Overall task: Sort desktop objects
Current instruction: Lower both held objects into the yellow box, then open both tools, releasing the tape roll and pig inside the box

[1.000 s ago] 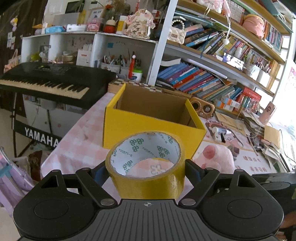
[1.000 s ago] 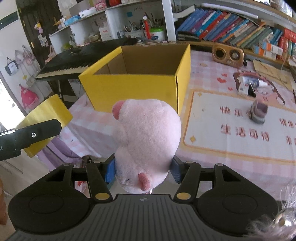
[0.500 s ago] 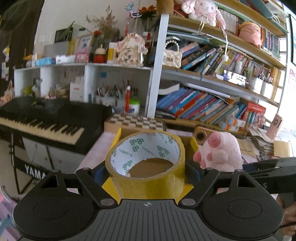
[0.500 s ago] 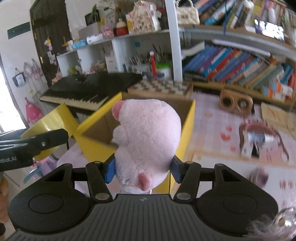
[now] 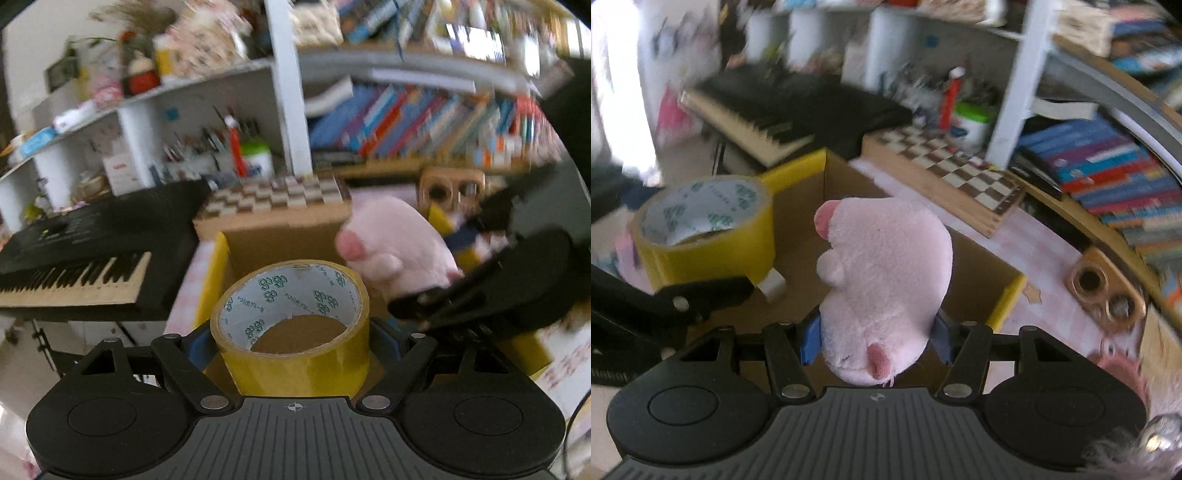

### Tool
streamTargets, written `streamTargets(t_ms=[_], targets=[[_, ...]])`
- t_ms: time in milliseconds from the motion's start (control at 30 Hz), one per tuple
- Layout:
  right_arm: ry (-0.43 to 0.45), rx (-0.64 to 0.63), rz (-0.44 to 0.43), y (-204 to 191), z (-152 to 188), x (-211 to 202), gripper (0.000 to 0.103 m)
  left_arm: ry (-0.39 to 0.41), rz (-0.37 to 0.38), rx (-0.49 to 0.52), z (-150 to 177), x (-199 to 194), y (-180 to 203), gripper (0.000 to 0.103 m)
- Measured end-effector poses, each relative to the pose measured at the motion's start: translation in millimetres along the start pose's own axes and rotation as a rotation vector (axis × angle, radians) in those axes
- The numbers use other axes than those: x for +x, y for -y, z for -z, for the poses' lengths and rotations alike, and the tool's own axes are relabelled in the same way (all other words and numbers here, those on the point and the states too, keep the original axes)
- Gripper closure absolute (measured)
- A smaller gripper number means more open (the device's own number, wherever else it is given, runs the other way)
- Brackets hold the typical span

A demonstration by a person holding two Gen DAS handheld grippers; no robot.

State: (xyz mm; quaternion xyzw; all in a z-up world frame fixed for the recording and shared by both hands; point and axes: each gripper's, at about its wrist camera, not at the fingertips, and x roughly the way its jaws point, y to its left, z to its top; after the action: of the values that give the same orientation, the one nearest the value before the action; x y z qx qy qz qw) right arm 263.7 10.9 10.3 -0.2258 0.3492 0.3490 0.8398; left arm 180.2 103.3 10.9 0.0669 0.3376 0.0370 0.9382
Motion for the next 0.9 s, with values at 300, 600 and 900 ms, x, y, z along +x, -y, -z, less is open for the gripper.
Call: streamTargets(t_ms=[300, 600, 900], targets=[[-0.147, -0.149, -0.042, 4, -12, 57, 0.048, -0.127, 0.018, 0.063, 8, 33, 14, 0.017], [-0.171, -0.197, -0.063, -1, -19, 74, 0.042, -0.113, 0.007, 0.055, 13, 32, 11, 0.015], [-0.008, -0.020, -0.035, 23, -18, 27, 0.027, 0.044, -0.007, 0.021, 2, -12, 7, 0.012]])
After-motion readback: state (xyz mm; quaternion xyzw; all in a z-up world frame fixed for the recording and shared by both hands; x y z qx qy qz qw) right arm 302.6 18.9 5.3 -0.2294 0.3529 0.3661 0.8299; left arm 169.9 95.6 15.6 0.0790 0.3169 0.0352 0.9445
